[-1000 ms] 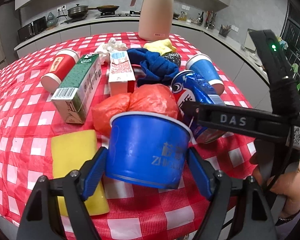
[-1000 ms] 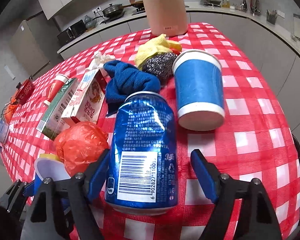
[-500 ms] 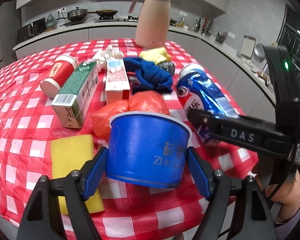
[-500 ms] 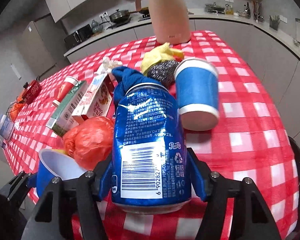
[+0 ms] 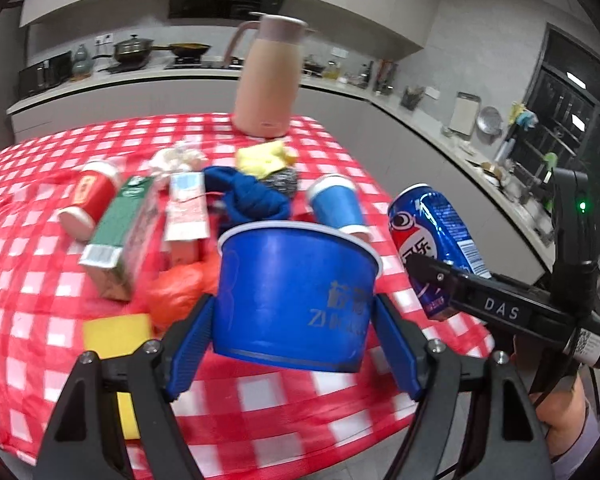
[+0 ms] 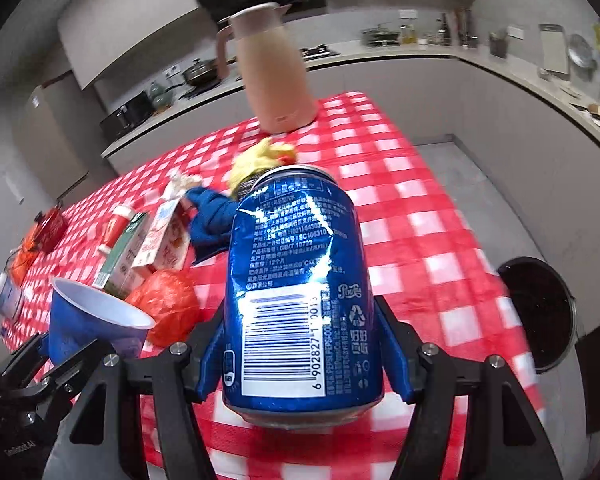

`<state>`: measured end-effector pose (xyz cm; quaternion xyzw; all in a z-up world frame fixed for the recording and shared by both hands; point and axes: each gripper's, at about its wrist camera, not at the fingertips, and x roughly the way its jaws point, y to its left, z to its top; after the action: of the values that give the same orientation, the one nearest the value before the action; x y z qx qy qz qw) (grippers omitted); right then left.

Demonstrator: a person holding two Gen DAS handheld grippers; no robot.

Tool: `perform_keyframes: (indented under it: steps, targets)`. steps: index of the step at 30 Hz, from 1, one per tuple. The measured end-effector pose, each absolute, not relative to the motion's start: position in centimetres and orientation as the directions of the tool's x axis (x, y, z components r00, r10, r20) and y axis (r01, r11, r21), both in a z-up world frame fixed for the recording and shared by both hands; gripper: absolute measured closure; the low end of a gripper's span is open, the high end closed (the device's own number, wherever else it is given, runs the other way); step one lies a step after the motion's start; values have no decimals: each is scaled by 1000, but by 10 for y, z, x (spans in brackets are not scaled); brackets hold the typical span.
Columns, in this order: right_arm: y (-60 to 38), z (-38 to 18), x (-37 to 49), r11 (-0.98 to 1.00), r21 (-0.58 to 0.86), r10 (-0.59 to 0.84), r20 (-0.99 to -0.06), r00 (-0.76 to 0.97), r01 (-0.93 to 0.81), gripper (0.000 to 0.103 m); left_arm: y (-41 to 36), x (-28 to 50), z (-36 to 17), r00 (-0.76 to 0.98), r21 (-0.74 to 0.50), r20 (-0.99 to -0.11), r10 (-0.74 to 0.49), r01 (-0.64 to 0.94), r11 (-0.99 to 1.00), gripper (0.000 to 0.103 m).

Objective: Collect trash
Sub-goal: 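Carry the bowl and can over the black bin and open both tools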

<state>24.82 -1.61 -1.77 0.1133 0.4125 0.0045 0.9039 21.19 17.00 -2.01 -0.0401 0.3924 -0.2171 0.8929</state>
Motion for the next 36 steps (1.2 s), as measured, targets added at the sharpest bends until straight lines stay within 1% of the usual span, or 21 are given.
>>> perform_keyframes:
  steps: [8,13,20,24,29,36]
  targets:
    - [-82,-18,219,957,211,21,-735,678,200,36,111,215,-25,559,-256,-680,-474,424,869,25]
    - [-145,-26,205,941,235,10,-739,674,244,36,53,211,-27,546,-254,-681,-487,447,857,25]
    - [-255,-34,194,933,217,-27,-754,657,288,36,-56,215,-32,507,-274,-688,-519,481,833,25]
    - [-319,-47,188,924,203,-53,-772,634,325,36,-120,226,-47,463,-286,-709,-533,502,816,25]
    - [-380,-85,190,917,192,-49,-815,578,350,36,-172,235,-76,418,-277,-755,-505,494,824,25]
    - [-425,-143,205,919,205,9,-864,503,336,36,-224,243,-123,385,-214,-833,-398,439,873,25]
